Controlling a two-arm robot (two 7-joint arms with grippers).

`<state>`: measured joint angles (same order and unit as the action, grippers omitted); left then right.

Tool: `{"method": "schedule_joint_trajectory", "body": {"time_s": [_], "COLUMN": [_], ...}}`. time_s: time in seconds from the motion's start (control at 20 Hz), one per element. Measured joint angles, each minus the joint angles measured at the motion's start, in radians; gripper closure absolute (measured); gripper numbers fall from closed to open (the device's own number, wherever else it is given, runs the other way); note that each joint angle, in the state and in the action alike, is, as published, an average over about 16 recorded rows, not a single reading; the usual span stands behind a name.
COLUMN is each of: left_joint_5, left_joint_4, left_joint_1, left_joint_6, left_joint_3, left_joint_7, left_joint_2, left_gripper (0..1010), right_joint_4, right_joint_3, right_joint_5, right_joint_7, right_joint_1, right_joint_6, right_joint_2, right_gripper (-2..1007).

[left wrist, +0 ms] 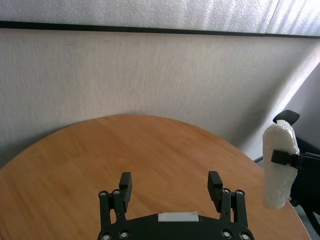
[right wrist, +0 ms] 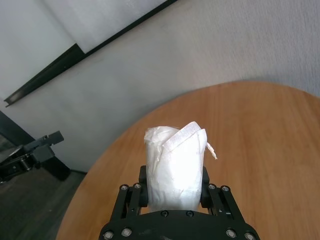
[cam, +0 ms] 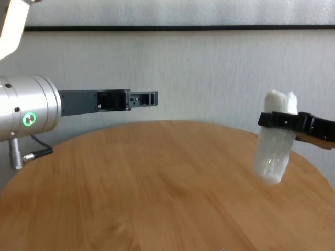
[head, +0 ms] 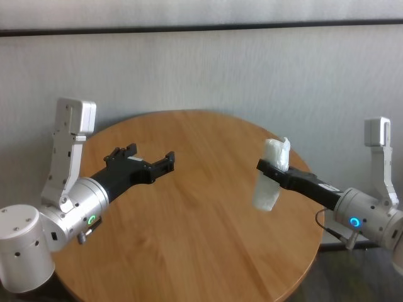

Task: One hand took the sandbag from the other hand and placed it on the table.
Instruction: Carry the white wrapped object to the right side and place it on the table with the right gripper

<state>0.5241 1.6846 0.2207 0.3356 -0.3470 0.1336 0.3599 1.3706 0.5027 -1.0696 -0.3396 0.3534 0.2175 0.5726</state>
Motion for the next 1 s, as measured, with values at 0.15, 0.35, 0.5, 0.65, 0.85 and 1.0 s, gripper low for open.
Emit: {"method": "schedule_joint_trajectory", "body": {"time_s": [0.15,0.35,0.5,0.65,0.85,1.0], "left_joint_5": [-0.001,-0.001,0.000,0.000,0.001,0.001], "left_joint_4": [-0.003,-0.004,-0.004,-0.003,-0.003,-0.002], "left_joint_1": [-0.001,-0.001,-0.001,-0.001,-0.001,-0.001], "left_joint_6": [0.003,0.003,0.003,0.002,0.001,0.001], "left_joint_3": [0.002,0.003,0.002,0.002,0.002,0.001], "left_joint_7": [0.000,0.000,0.000,-0.001,-0.001,-0.001], "left_joint_2": [-0.002,-0.003,-0.002,-0.002,-0.001,-0.001], "left_gripper": [10,10,10,10,10,10], "right_joint_4": [-0.010,-0.025,-0.037,-0.054,-0.078,-0.097], "right_joint_3": [-0.001,-0.003,-0.005,-0.007,-0.008,-0.008], "right_joint_5": [0.013,0.032,0.047,0.064,0.087,0.103], "right_joint_7": [0.004,0.012,0.020,0.028,0.036,0.039], "right_joint_1": [0.004,0.010,0.015,0.020,0.029,0.036], "right_joint_6": [0.007,0.016,0.021,0.025,0.030,0.034], "right_joint_2": [-0.004,-0.008,-0.010,-0.013,-0.019,-0.026], "right_gripper": [462,462,462,462,462,462]}}
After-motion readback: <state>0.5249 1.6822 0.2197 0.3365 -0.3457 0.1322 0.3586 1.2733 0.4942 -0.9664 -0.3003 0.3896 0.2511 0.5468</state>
